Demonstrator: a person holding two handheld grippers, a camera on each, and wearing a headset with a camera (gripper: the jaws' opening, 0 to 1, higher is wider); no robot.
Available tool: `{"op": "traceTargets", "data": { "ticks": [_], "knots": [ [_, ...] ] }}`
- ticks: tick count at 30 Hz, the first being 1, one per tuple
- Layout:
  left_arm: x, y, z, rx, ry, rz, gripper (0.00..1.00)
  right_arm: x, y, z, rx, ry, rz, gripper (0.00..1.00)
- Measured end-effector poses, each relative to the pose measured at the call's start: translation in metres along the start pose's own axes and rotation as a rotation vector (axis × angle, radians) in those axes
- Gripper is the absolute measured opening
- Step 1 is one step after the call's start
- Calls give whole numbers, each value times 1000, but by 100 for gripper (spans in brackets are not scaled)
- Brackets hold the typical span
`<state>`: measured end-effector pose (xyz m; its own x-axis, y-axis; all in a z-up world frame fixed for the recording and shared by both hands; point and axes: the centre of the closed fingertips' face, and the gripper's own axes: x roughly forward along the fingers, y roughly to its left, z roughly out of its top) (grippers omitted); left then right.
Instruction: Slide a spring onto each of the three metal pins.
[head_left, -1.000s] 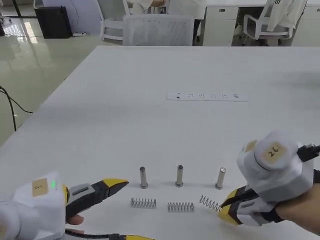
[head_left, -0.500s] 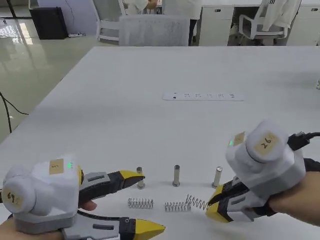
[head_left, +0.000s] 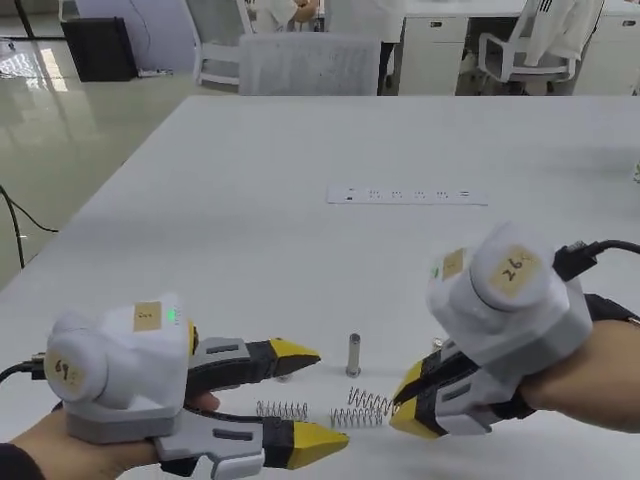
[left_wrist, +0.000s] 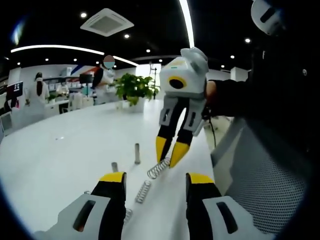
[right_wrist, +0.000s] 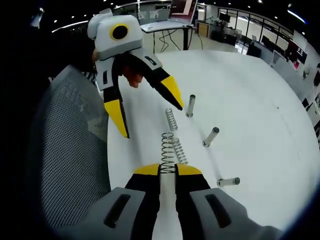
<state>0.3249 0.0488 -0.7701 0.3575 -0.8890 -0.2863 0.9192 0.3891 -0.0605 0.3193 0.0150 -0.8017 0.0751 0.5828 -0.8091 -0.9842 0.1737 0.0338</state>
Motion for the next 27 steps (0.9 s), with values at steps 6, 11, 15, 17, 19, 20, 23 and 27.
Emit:
{"op": "traceTargets", "data": {
  "ticks": [6,11,15,17,19,20,23,27],
  "knots": [
    [5,-9,-4,12,13,-27,36,1,6,1,-39,11,23,8],
    [7,-13,-5,24,18,-43,32,0,12,2,-65,19,43,8],
    [8,-17,-7,38,27,-60,28,0,14,2,-76,26,57,8],
    [9,-19,-8,43,28,-66,25,0,17,2,-84,28,66,8],
    [9,-20,-9,51,32,-72,22,0,20,2,-95,31,77,8],
    [9,-20,-10,53,33,-76,21,0,21,2,-98,31,79,8],
    [10,-23,-11,60,36,-87,17,1,24,2,-112,38,89,8],
    [10,-26,-13,74,43,-101,10,1,26,3,-120,40,96,8]
  ]
}}
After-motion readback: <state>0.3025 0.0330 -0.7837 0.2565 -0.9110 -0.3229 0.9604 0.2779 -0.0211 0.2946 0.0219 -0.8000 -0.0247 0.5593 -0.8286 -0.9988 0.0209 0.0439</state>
